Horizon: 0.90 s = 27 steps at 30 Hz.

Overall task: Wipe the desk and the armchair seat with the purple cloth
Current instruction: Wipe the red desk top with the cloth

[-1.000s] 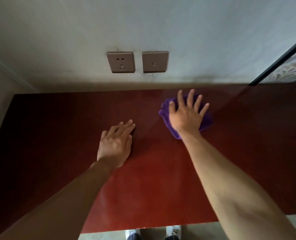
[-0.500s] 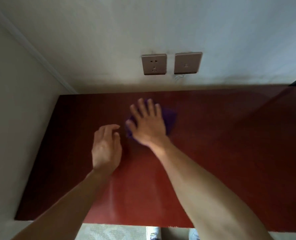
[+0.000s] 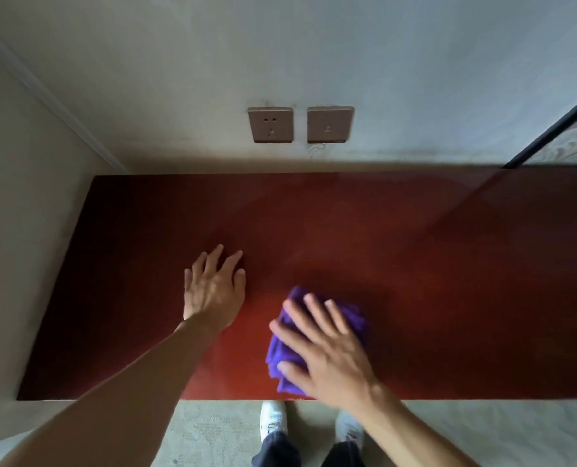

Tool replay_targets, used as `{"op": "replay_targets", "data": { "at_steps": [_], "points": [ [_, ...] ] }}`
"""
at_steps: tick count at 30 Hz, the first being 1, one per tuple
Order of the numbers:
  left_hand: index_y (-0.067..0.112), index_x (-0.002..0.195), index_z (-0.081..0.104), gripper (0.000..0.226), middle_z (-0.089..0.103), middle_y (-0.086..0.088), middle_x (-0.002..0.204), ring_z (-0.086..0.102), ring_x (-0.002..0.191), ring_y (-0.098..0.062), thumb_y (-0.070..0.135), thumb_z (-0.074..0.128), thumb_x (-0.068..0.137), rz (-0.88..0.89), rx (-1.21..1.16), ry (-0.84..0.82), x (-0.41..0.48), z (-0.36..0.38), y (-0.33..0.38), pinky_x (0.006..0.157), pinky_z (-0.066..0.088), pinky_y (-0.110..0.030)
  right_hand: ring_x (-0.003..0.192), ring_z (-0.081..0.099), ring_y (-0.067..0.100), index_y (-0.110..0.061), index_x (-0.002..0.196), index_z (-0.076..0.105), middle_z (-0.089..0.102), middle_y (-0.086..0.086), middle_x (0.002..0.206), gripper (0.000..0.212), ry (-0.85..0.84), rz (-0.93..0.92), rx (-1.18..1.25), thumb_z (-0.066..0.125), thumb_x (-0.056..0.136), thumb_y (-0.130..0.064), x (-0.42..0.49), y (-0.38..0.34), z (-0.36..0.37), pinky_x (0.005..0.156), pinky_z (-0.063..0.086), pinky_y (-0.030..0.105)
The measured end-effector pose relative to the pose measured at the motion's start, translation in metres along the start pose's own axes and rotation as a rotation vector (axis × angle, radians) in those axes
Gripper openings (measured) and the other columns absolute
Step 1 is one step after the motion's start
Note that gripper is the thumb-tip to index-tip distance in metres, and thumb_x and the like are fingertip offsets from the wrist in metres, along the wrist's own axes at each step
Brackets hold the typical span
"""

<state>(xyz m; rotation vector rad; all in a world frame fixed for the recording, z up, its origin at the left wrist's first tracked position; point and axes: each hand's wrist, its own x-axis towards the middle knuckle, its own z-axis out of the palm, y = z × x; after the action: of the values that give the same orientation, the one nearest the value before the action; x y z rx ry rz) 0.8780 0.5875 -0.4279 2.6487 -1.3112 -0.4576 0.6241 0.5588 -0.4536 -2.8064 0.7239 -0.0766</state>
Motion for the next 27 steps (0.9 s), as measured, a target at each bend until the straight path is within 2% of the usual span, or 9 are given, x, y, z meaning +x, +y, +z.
{"op": "replay_targets", "data": {
  "at_steps": [3,5,8,10,13,17,20,24,27],
  "points": [
    [0.041,0.15,0.038,0.054,0.03,-0.002,0.163,0.024,0.149,-0.032,0.055,0.039,0.098,0.003,0.119,-0.039,-0.001,0.006,-0.001,0.119,0.023,-0.058,0.154,0.02,0.035,-0.037,0.155,0.036,0.024,0.001,0.168,0.066,-0.023,0.354,-0.113,0.041,0.095,-0.065,-0.047,0.089,-0.029,0.118,0.021,0.062],
    [0.041,0.149,0.038,0.057,0.032,-0.004,0.161,0.027,0.146,-0.033,0.061,0.037,0.096,0.012,0.187,-0.041,0.0,0.008,-0.003,0.116,0.027,-0.059,0.151,0.025,0.04,-0.034,0.156,0.036,0.027,0.008,0.167,0.068,-0.051,0.686,-0.186,0.036,0.095,-0.064,-0.08,0.144,-0.051,0.119,0.018,0.064],
    [0.039,0.15,0.036,0.058,0.032,-0.006,0.161,0.027,0.146,-0.035,0.062,0.036,0.096,0.005,0.216,-0.042,-0.001,0.012,0.002,0.115,0.028,-0.061,0.152,0.02,0.041,-0.032,0.158,0.032,0.022,0.009,0.168,0.076,-0.024,1.148,-0.122,0.022,0.092,-0.068,-0.106,0.187,-0.067,0.118,0.014,0.068],
    [0.039,0.15,0.038,0.056,0.034,-0.005,0.16,0.029,0.146,-0.035,0.06,0.036,0.098,0.012,0.219,-0.044,-0.002,0.01,0.005,0.114,0.031,-0.06,0.154,0.011,0.04,-0.035,0.159,0.025,0.014,0.007,0.17,0.078,-0.007,1.29,-0.072,0.014,0.092,-0.072,-0.098,0.188,-0.065,0.119,0.009,0.068],
    [0.041,0.145,0.046,0.046,0.04,-0.001,0.157,0.04,0.139,-0.031,0.051,0.034,0.101,0.02,0.193,-0.035,0.001,-0.001,0.004,0.104,0.044,-0.057,0.153,0.01,0.044,-0.031,0.159,0.026,0.014,0.01,0.17,0.08,0.076,1.343,-0.002,0.013,0.093,-0.072,-0.05,0.168,-0.057,0.119,0.008,0.068],
    [0.045,0.138,0.052,0.049,0.053,0.014,0.145,0.049,0.124,-0.017,0.051,0.019,0.102,-0.003,0.004,-0.001,0.007,-0.016,-0.001,0.083,0.053,-0.045,0.149,0.023,0.048,-0.024,0.155,0.039,0.028,0.015,0.165,0.067,0.154,0.999,-0.039,0.035,0.098,-0.059,0.062,0.109,-0.04,0.119,0.014,0.065],
    [0.045,0.142,0.045,0.054,0.06,0.018,0.136,0.053,0.122,-0.017,0.054,0.011,0.102,-0.066,-0.155,0.012,0.016,-0.027,-0.012,0.091,0.046,-0.045,0.151,0.021,0.047,-0.026,0.152,0.043,0.032,0.013,0.164,0.065,0.137,0.56,0.009,0.045,0.094,-0.056,0.119,0.019,-0.016,0.121,0.009,0.063],
    [0.044,0.145,0.042,0.054,0.062,0.024,0.135,0.056,0.125,-0.021,0.054,0.008,0.104,-0.087,-0.277,-0.037,0.024,-0.037,-0.024,0.099,0.038,-0.04,0.155,0.007,0.039,-0.03,0.152,0.04,0.031,0.006,0.165,0.066,0.016,-0.003,0.179,0.049,0.092,-0.055,0.099,-0.123,0.024,0.122,0.01,0.061],
    [0.047,0.141,0.048,0.064,0.06,0.02,0.138,0.054,0.129,-0.022,0.063,0.003,0.098,-0.126,-0.257,-0.064,0.026,-0.041,-0.02,0.101,0.036,-0.044,0.157,-0.001,0.034,-0.033,0.156,0.033,0.018,0.002,0.17,0.065,-0.104,-0.154,0.121,0.045,0.096,-0.058,0.075,-0.162,0.035,0.124,0.007,0.057]
  ]
}}
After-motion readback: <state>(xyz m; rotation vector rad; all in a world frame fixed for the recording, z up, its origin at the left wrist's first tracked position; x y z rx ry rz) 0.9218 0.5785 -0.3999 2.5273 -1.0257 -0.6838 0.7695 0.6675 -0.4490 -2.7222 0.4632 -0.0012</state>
